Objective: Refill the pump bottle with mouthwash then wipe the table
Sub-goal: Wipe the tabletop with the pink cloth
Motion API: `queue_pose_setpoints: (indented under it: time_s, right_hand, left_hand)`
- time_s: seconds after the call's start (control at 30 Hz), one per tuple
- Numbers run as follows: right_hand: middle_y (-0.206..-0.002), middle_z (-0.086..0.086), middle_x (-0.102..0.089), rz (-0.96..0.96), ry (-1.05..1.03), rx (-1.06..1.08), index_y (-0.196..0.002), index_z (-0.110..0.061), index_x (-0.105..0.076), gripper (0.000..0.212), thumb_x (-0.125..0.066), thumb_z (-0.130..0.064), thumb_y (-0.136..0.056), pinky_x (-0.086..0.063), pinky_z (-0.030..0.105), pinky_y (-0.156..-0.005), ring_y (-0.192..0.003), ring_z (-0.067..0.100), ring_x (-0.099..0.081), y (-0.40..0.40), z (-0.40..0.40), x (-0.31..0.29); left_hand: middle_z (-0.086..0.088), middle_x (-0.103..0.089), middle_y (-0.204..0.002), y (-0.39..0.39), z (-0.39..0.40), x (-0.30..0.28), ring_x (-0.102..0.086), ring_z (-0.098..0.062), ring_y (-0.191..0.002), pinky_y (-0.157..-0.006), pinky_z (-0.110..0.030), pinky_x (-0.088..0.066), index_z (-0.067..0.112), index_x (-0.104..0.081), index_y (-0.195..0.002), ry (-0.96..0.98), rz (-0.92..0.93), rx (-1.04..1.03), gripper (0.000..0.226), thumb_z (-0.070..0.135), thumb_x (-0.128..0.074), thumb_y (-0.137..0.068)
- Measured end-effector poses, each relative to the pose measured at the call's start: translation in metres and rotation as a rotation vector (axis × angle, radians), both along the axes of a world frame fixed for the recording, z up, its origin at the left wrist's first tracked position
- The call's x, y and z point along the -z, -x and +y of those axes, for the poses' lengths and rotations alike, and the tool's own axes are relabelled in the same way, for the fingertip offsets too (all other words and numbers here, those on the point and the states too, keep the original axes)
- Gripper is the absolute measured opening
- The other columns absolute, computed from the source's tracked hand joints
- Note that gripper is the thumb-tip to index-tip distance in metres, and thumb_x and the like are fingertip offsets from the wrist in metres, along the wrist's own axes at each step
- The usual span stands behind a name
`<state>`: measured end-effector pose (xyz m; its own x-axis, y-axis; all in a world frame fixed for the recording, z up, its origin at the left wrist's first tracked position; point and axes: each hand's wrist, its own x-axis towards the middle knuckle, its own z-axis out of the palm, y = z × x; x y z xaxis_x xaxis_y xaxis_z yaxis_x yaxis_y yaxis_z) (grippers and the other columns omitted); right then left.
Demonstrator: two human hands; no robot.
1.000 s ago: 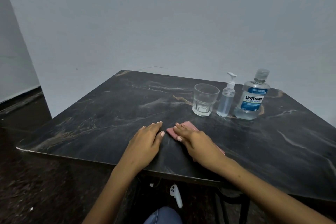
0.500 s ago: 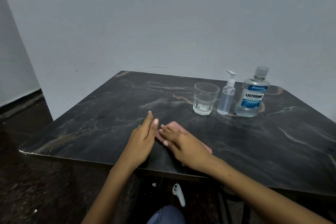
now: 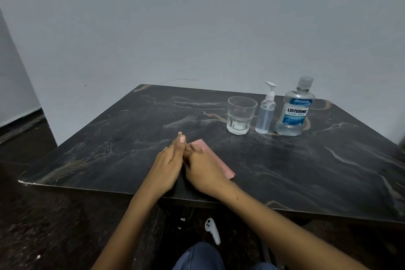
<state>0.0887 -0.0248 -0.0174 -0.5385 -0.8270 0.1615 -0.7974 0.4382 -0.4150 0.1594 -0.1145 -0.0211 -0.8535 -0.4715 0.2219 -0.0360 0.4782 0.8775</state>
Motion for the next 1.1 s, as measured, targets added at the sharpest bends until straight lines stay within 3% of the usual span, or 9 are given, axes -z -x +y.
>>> queue_pose_setpoints:
  time_s: [0.13, 0.2, 0.27, 0.43, 0.67, 0.8, 0.93, 1.03, 1.1]
  right_hand:
    - [-0.16, 0.007, -0.014, 0.11, -0.053, 0.019, -0.15, -0.011, -0.018, 0.052, -0.028, -0.023, -0.1, -0.01, 0.033, -0.121, -0.147, 0.018, -0.012, -0.036, 0.018, 0.007]
    - [-0.16, 0.006, -0.01, 0.162, -0.048, 0.022, -0.151, -0.012, -0.014, 0.053, -0.025, -0.03, -0.102, -0.003, 0.027, -0.121, -0.148, 0.015, -0.007, -0.045, 0.032, 0.008]
    - [-0.16, 0.003, -0.012, 0.219, -0.046, -0.011, -0.151, -0.014, -0.017, 0.053, -0.024, -0.034, -0.102, 0.001, 0.021, -0.117, -0.148, 0.012, -0.008, -0.047, 0.049, 0.007]
    - [-0.159, -0.004, -0.015, 0.203, -0.082, -0.021, -0.15, -0.018, -0.021, 0.051, -0.026, -0.036, -0.102, -0.008, 0.024, -0.12, -0.146, 0.006, -0.012, -0.026, 0.1, -0.001]
    - [-0.159, -0.001, -0.015, 0.178, -0.035, 0.329, -0.149, -0.016, -0.023, 0.049, -0.025, -0.03, -0.102, -0.009, 0.025, -0.12, -0.147, 0.011, -0.013, -0.021, 0.114, 0.007]
    - [-0.158, -0.004, -0.019, 0.226, 0.014, 0.214, -0.149, -0.019, -0.025, 0.048, -0.026, -0.032, -0.102, -0.003, 0.017, -0.115, -0.146, 0.007, -0.015, -0.031, 0.108, 0.014]
    - [-0.156, -0.009, -0.023, 0.148, -0.015, 0.17, -0.146, -0.023, -0.031, 0.046, -0.033, -0.031, -0.101, -0.01, 0.018, -0.118, -0.144, 0.003, -0.019, -0.003, 0.157, 0.001]
    - [-0.152, -0.018, -0.013, 0.172, -0.095, 0.299, -0.138, -0.051, -0.018, 0.041, -0.031, -0.037, -0.101, -0.007, 0.027, -0.117, -0.144, 0.0, -0.009, 0.022, 0.206, -0.006]
    - [-0.154, -0.018, -0.013, 0.173, -0.122, 0.444, -0.13, -0.058, -0.011, 0.039, -0.028, -0.04, -0.101, -0.008, 0.032, -0.117, -0.145, 0.002, -0.007, 0.03, 0.23, -0.007]
  left_hand:
    - [-0.002, -0.039, -0.148, -0.002, 0.001, -0.001, -0.037, -0.023, -0.135, -0.107, -0.034, -0.037, 0.032, -0.029, -0.142, -0.024, -0.02, 0.013, 0.08, 0.072, -0.012, -0.075]
    - [-0.01, -0.043, -0.144, -0.002, 0.001, 0.0, -0.036, -0.023, -0.135, -0.114, -0.039, -0.027, 0.03, -0.029, -0.143, 0.03, -0.059, 0.017, 0.077, 0.069, -0.012, -0.079]
    - [-0.008, -0.033, -0.151, -0.001, 0.001, 0.002, -0.024, -0.016, -0.141, -0.117, -0.03, -0.009, 0.022, -0.027, -0.145, 0.125, -0.082, 0.035, 0.069, 0.06, -0.016, -0.087]
    - [0.0, -0.025, -0.154, 0.002, 0.001, 0.005, -0.016, -0.009, -0.142, -0.114, -0.025, -0.006, 0.016, -0.028, -0.144, 0.275, -0.104, 0.04, 0.06, 0.05, -0.019, -0.095]
    - [-0.004, -0.025, -0.154, 0.005, 0.008, 0.004, -0.015, -0.012, -0.143, -0.117, -0.032, -0.009, 0.015, -0.03, -0.144, 0.541, -0.157, 0.061, 0.059, 0.048, -0.021, -0.096]
    - [-0.001, -0.029, -0.152, 0.015, 0.036, -0.012, -0.019, -0.012, -0.142, -0.117, -0.033, -0.011, 0.019, -0.034, -0.143, 0.413, -0.112, 0.139, 0.084, 0.065, -0.007, -0.078]
    - [-0.004, -0.027, -0.153, 0.037, 0.07, -0.011, -0.018, -0.015, -0.143, -0.116, -0.035, -0.012, 0.018, -0.033, -0.143, 0.487, -0.149, 0.175, 0.064, 0.053, -0.015, -0.092]
    - [-0.006, -0.022, -0.155, 0.047, 0.089, -0.001, -0.014, -0.016, -0.144, -0.116, -0.034, -0.009, 0.014, -0.028, -0.144, 0.566, -0.188, 0.186, 0.059, 0.048, -0.018, -0.097]
    - [-0.007, -0.018, -0.156, 0.052, 0.095, 0.006, -0.011, -0.016, -0.145, -0.116, -0.034, -0.008, 0.013, -0.024, -0.145, 0.602, -0.21, 0.199, 0.059, 0.048, -0.017, -0.097]
